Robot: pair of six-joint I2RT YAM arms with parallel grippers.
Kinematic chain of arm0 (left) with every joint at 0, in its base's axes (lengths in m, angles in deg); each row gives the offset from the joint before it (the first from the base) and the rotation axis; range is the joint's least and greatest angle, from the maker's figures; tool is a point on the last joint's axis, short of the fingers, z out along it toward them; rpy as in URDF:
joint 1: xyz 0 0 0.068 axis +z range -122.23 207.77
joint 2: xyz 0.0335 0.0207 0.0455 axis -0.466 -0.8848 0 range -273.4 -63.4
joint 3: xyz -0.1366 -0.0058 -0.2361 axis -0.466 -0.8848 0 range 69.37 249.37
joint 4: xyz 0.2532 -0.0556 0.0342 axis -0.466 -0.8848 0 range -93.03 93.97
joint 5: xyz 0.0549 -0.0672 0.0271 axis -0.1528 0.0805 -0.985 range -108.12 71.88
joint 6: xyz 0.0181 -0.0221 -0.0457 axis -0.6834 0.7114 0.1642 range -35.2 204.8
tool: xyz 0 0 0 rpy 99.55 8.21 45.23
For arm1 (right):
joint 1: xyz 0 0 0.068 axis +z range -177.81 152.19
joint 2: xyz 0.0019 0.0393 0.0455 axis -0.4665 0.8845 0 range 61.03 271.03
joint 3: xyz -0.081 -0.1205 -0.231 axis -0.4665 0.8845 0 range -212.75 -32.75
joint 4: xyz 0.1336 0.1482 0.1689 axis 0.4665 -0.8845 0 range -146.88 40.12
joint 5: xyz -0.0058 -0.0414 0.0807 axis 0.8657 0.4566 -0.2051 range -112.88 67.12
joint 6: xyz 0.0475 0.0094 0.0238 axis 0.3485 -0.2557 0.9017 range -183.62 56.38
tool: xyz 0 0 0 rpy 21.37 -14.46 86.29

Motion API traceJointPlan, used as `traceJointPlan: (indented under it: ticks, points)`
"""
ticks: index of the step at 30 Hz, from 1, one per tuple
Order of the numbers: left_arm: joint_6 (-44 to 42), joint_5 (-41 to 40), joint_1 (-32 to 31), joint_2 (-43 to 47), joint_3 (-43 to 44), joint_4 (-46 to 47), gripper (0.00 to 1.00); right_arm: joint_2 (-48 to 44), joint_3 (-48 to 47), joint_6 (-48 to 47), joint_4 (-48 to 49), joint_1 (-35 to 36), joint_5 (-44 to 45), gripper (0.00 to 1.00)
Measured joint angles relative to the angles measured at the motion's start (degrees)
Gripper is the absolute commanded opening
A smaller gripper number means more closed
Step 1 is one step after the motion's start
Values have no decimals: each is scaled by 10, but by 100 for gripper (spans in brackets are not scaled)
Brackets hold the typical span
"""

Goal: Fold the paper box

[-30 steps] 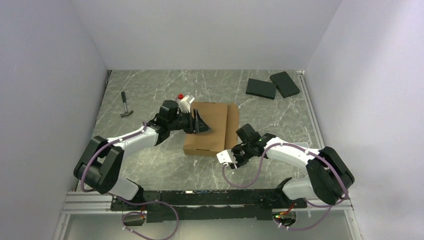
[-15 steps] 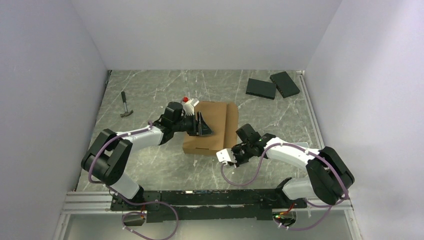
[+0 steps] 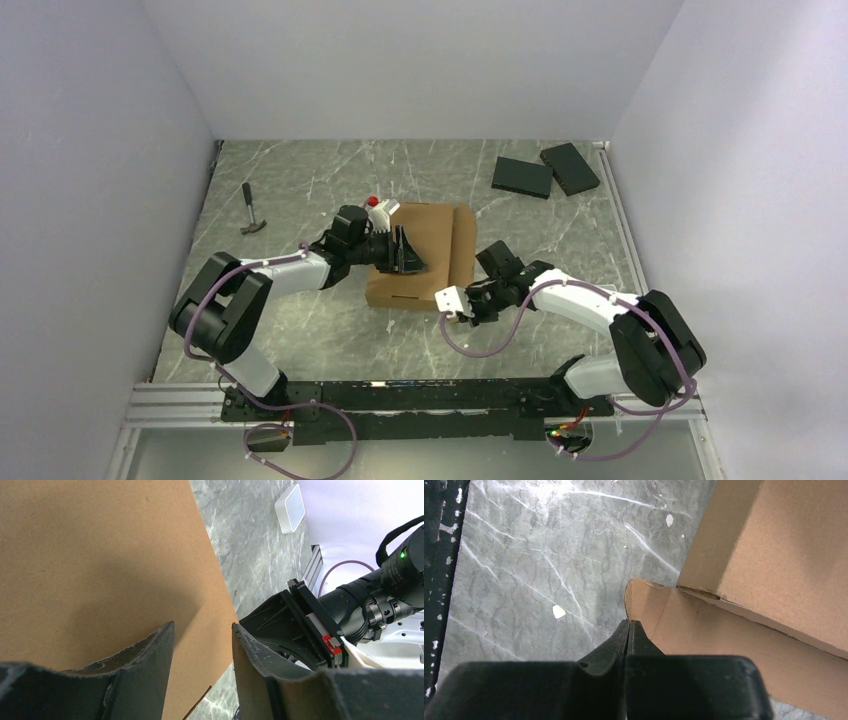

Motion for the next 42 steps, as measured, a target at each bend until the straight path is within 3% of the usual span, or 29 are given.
traceJointPlan:
  ticks: [42]
  points:
    - [0, -5, 0, -3, -4, 14, 50, 20, -30, 59, -25, -79, -60, 0]
